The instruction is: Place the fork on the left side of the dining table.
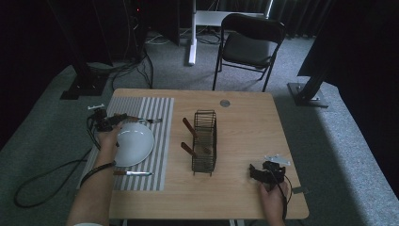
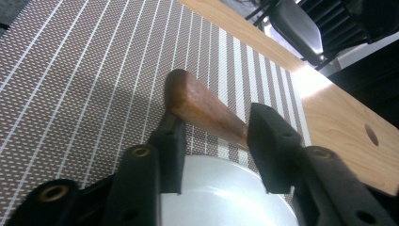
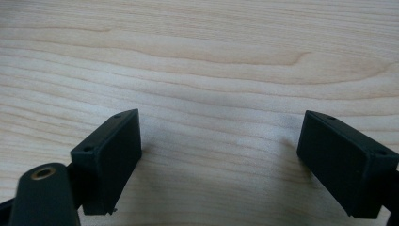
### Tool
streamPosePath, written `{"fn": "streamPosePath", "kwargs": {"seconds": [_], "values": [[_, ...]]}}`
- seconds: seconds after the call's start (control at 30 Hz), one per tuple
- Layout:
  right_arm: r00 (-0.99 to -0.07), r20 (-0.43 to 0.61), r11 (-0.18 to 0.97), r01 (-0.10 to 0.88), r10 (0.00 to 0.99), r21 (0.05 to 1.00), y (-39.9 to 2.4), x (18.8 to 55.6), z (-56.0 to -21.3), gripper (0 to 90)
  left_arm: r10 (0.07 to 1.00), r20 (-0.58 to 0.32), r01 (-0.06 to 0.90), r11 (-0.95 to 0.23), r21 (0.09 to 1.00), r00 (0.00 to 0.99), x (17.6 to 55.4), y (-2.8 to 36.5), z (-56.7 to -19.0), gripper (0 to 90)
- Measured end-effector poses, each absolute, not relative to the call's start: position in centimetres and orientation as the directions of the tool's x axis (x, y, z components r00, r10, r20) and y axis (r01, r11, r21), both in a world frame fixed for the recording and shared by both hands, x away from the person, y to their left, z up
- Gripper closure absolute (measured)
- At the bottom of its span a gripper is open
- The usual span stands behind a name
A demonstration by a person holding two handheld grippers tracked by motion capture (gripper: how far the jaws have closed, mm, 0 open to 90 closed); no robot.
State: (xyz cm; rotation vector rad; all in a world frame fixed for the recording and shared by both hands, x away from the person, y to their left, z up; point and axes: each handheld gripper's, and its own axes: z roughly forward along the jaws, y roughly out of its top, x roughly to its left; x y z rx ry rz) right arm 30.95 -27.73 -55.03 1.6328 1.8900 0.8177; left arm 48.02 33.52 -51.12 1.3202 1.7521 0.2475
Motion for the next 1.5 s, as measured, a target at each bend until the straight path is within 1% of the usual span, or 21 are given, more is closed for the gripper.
{"fn": "streamPosePath", "kwargs": {"seconds": [0.03, 0.13, 0.23, 0.27, 0.3, 0.33, 0.4, 0.47, 0.57, 0.63, 0.77, 0.83, 0.87, 0.93, 1.03, 1.17, 1.3, 1.33, 1.37, 1.4, 1.5], "values": [[-0.149, 0.008, 0.097, 0.683, 0.989, 0.724, -27.7, 30.9, -55.0, 13.8, 0.855, -0.518, 0.675, 0.4, 0.62, -0.031, 48.1, 33.4, -51.1, 54.3], [-0.149, 0.008, 0.097, 0.683, 0.989, 0.724, -27.7, 30.9, -55.0, 13.8, 0.86, -0.507, 0.7, 0.396, 0.595, -0.056, 48.3, 33.2, -51.3, 53.5], [-0.149, 0.008, 0.097, 0.683, 0.989, 0.724, -27.7, 30.9, -55.0, 13.8, 0.846, -0.52, 0.689, 0.447, 0.57, -0.119, 48.9, 33.2, -51.2, 44.6], [-0.149, 0.008, 0.097, 0.683, 0.989, 0.724, -27.7, 30.9, -55.0, 13.8, 0.846, -0.52, 0.689, 0.447, 0.57, -0.119, 48.9, 33.2, -51.2, 41.1], [-0.149, 0.008, 0.097, 0.683, 0.989, 0.724, -27.7, 30.9, -55.0, 13.8, 0.848, -0.519, 0.684, 0.443, 0.579, -0.109, 49.1, 33.1, -51.1, 41.1], [-0.149, 0.008, 0.097, 0.683, 0.989, 0.724, -27.7, 30.9, -55.0, 13.8, 0.858, -0.504, 0.688, 0.427, 0.587, -0.103, 49.1, 33.1, -51.1, 39.0], [-0.149, 0.008, 0.097, 0.683, 0.989, 0.724, -27.7, 30.9, -55.0, 13.8, 0.88, -0.463, 0.697, 0.4, 0.595, -0.109, 49.4, 32.9, -51.2, 38.9], [-0.149, 0.008, 0.097, 0.683, 0.989, 0.724, -27.7, 30.9, -55.0, 13.8, 0.885, -0.448, 0.703, 0.397, 0.59, -0.124, 49.7, 32.8, -51.3, 32.1], [-0.149, 0.008, 0.097, 0.683, 0.989, 0.724, -27.7, 30.9, -55.0, 13.8, 0.886, -0.434, 0.719, 0.407, 0.563, -0.161, 49.9, 32.8, -51.6, 31.4], [-0.149, 0.008, 0.097, 0.683, 0.989, 0.724, -27.7, 30.9, -55.0, 13.8, 0.89, -0.429, 0.724, 0.397, 0.563, -0.154, 49.9, 32.8, -51.7, 31.0], [-0.149, 0.008, 0.097, 0.683, 0.989, 0.724, -27.7, 30.9, -55.0, 13.8, 0.915, -0.377, 0.737, 0.354, 0.576, -0.145, 50.0, 32.5, -51.6, 27.2], [-0.149, 0.008, 0.097, 0.683, 0.989, 0.724, -27.7, 30.9, -55.0, 13.8, 0.927, -0.35, 0.748, 0.328, 0.577, -0.137, 50.1, 32.4, -51.4, 26.8], [-0.149, 0.008, 0.097, 0.683, 0.989, 0.724, -27.7, 30.9, -55.0, 13.8, 0.935, -0.33, 0.75, 0.312, 0.583, -0.133, 50.0, 32.2, -51.4, 25.5], [-0.149, 0.008, 0.097, 0.683, 0.989, 0.724, -27.7, 30.9, -55.0, 13.8, 0.945, -0.308, 0.753, 0.285, 0.593, -0.115, 49.9, 32.0, -51.3, 18.6], [-0.149, 0.008, 0.097, 0.683, 0.989, 0.724, -27.7, 30.9, -55.0, 13.8, 0.953, -0.288, 0.755, 0.256, 0.603, -0.093, 49.6, 31.6, -51.0, 18.6], [-0.149, 0.008, 0.097, 0.683, 0.989, 0.724, -27.7, 30.9, -55.0, 13.8, 0.959, -0.274, 0.753, 0.234, 0.615, -0.074, 49.1, 31.2, -50.5, 18.6], [-0.149, 0.008, 0.097, 0.683, 0.989, 0.724, -27.7, 30.9, -55.0, 13.8, 0.957, -0.285, 0.74, 0.23, 0.633, -0.054, 48.4, 30.9, -49.8, 18.5], [-0.149, 0.008, 0.097, 0.683, 0.989, 0.724, -27.7, 30.9, -55.0, 13.8, 0.959, -0.282, 0.735, 0.219, 0.642, -0.04, 48.2, 30.8, -49.6, 16.7], [-0.149, 0.008, 0.097, 0.683, 0.989, 0.724, -27.7, 30.9, -55.0, 13.8, 0.958, -0.284, 0.731, 0.213, 0.648, -0.027, 48.1, 30.8, -49.5, 11.0], [-0.149, 0.008, 0.097, 0.683, 0.989, 0.724, -27.7, 31.0, -55.0, 13.8, 0.957, -0.289, 0.73, 0.212, 0.649, -0.022, 47.9, 30.7, -49.3, 9.5], [-0.149, 0.008, 0.097, 0.683, 0.989, 0.724, -27.7, 31.0, -55.0, 13.8, 0.958, -0.287, 0.728, 0.216, 0.651, -0.028, 47.2, 30.6, -48.9, 9.5]]}}
